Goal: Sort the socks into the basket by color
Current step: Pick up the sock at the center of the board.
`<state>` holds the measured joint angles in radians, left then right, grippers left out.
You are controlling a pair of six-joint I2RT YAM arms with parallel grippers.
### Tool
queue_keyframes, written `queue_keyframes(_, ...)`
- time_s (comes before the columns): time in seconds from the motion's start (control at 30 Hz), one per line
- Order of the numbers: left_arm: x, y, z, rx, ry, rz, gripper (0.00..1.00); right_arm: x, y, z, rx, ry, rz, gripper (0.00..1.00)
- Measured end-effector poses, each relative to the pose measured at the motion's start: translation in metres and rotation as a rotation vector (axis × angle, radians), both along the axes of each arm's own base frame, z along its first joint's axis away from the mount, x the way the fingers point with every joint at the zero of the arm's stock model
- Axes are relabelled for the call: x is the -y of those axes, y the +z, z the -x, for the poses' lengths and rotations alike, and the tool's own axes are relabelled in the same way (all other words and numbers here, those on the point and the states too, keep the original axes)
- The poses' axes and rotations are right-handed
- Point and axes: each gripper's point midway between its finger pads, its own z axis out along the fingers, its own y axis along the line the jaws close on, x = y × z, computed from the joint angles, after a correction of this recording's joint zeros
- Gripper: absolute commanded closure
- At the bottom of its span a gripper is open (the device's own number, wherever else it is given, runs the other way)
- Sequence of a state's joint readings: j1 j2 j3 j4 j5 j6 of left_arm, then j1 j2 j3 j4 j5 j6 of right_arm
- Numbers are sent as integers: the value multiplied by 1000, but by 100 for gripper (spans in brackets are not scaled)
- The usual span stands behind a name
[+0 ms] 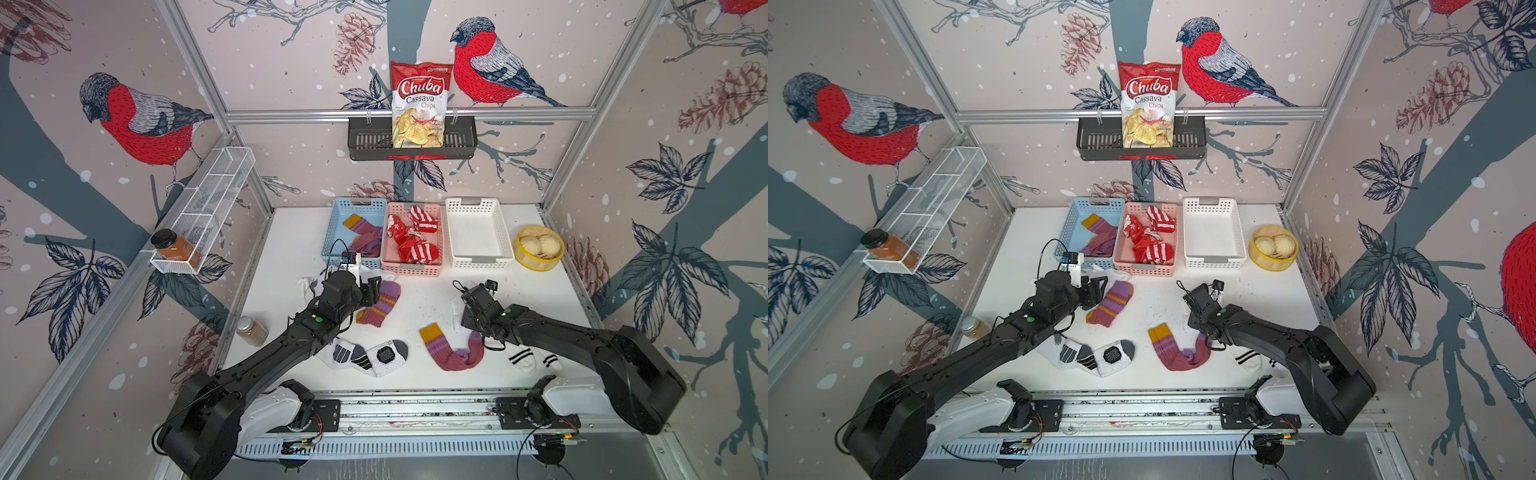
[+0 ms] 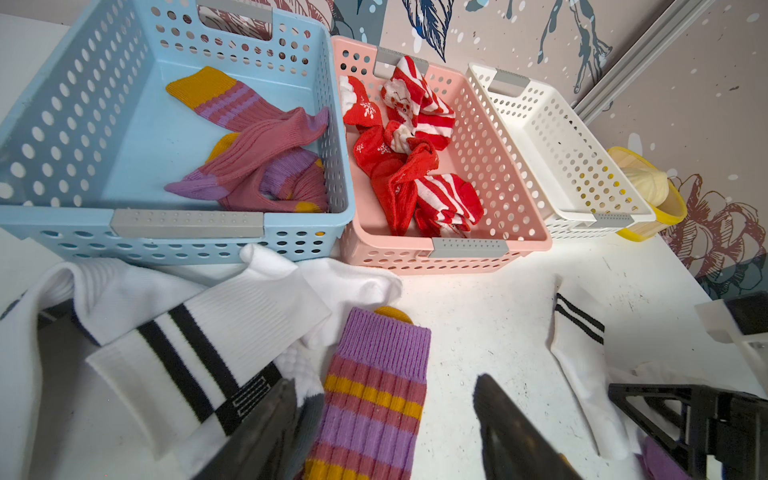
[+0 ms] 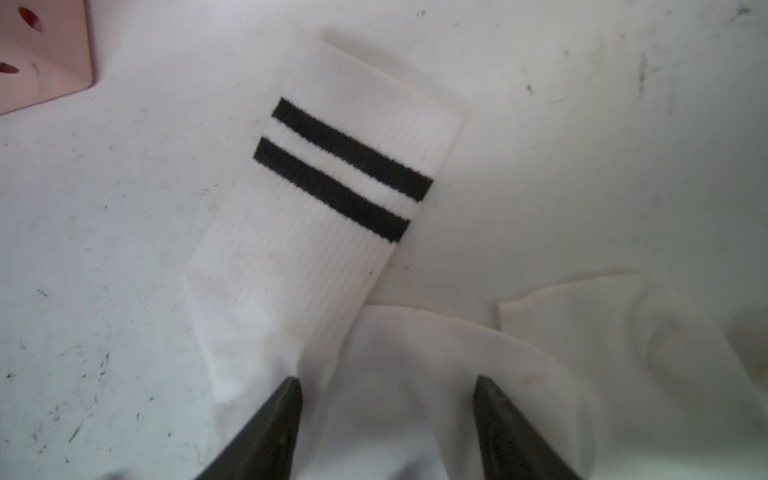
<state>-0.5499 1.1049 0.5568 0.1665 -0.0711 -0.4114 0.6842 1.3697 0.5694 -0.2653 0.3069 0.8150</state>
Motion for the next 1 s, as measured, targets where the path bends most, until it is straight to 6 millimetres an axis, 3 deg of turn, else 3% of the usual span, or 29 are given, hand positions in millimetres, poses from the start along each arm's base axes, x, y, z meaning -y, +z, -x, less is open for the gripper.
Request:
queue_keyframes(0.2, -1, 2, 1, 7, 1, 3, 32, -23, -2, -22, 9, 59, -14, 76)
queue_keyframes(0.3, -1, 2, 2, 6, 1, 3, 32, -33, 2, -30, 13, 88, -30, 84)
queue_keyframes(0.67, -2, 2, 2, 9, 4, 2, 32, -42, 61, -53, 156, 132, -87, 87)
queue_keyframes(1.0, -2, 2, 2, 8, 3, 1, 32, -35, 135, -63, 308, 130, -136, 88)
